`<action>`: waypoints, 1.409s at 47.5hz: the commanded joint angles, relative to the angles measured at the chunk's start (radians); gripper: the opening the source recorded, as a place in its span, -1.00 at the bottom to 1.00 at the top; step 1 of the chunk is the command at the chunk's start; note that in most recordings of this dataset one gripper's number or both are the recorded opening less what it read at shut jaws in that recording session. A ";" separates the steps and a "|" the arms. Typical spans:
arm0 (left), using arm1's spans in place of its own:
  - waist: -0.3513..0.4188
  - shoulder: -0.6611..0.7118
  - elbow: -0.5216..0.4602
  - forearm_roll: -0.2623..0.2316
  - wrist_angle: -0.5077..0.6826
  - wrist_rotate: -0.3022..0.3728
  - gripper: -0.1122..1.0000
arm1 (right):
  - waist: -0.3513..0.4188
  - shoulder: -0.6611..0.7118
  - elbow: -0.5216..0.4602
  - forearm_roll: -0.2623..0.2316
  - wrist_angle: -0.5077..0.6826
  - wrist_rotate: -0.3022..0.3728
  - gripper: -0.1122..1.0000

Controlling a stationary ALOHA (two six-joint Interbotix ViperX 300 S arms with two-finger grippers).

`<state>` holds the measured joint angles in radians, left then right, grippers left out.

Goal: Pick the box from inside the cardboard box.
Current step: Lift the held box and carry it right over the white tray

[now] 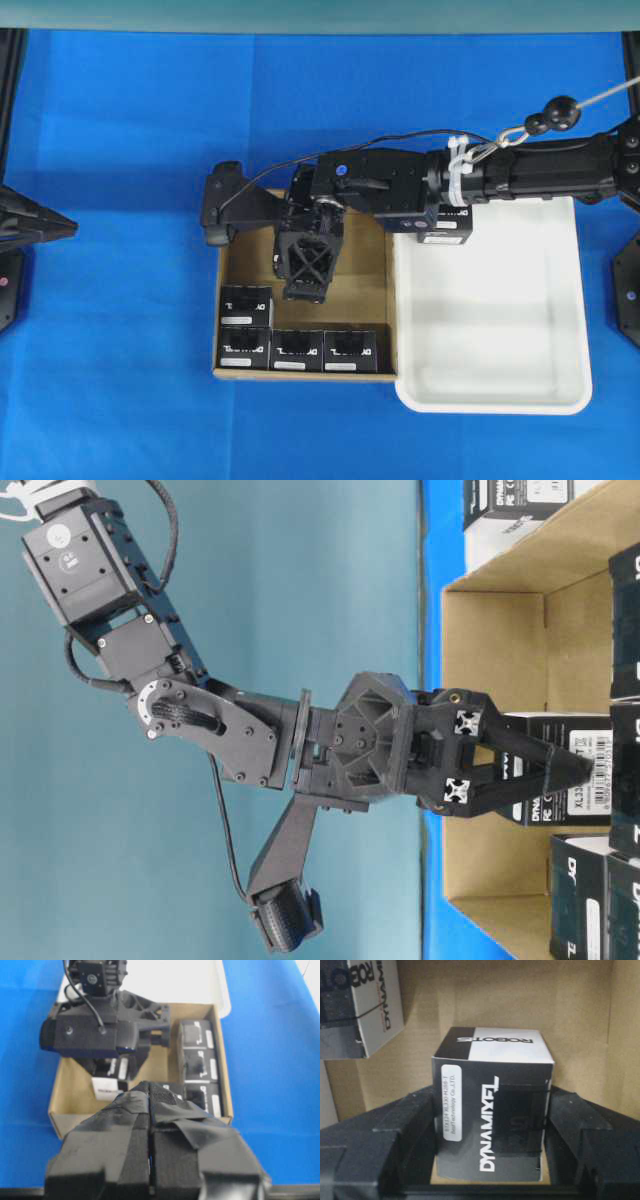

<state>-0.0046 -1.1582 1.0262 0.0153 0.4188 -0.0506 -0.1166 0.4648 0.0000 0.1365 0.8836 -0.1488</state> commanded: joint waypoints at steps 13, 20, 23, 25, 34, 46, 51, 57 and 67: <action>-0.002 0.008 -0.029 0.003 -0.008 0.000 -0.93 | -0.011 -0.179 -0.046 0.008 0.156 -0.002 0.30; -0.002 0.009 -0.029 0.002 -0.005 0.000 -0.93 | -0.035 -0.296 -0.044 0.009 0.255 -0.003 0.30; -0.002 0.009 -0.029 0.002 -0.005 0.000 -0.93 | -0.048 -0.354 -0.043 0.009 0.296 -0.002 0.30; -0.002 0.008 -0.029 0.002 -0.005 0.000 -0.93 | -0.057 -0.387 -0.040 0.011 0.318 0.002 0.30; -0.002 0.008 -0.031 0.003 -0.005 -0.002 -0.93 | -0.071 -0.511 -0.025 0.009 0.394 0.009 0.30; -0.002 0.003 -0.032 0.003 -0.005 0.000 -0.93 | -0.092 -0.618 0.008 0.003 0.494 0.008 0.30; -0.002 0.003 -0.032 0.002 -0.006 -0.002 -0.93 | -0.101 -0.655 0.035 0.003 0.515 0.003 0.30; -0.002 0.003 -0.032 0.002 -0.008 -0.003 -0.93 | -0.129 -0.721 0.127 0.003 0.514 0.002 0.30; -0.005 0.003 -0.040 0.003 -0.015 -0.015 -0.93 | -0.179 -0.848 0.336 -0.020 0.465 -0.021 0.30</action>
<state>-0.0061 -1.1628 1.0186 0.0153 0.4157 -0.0629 -0.2853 -0.3329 0.2730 0.1289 1.3744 -0.1626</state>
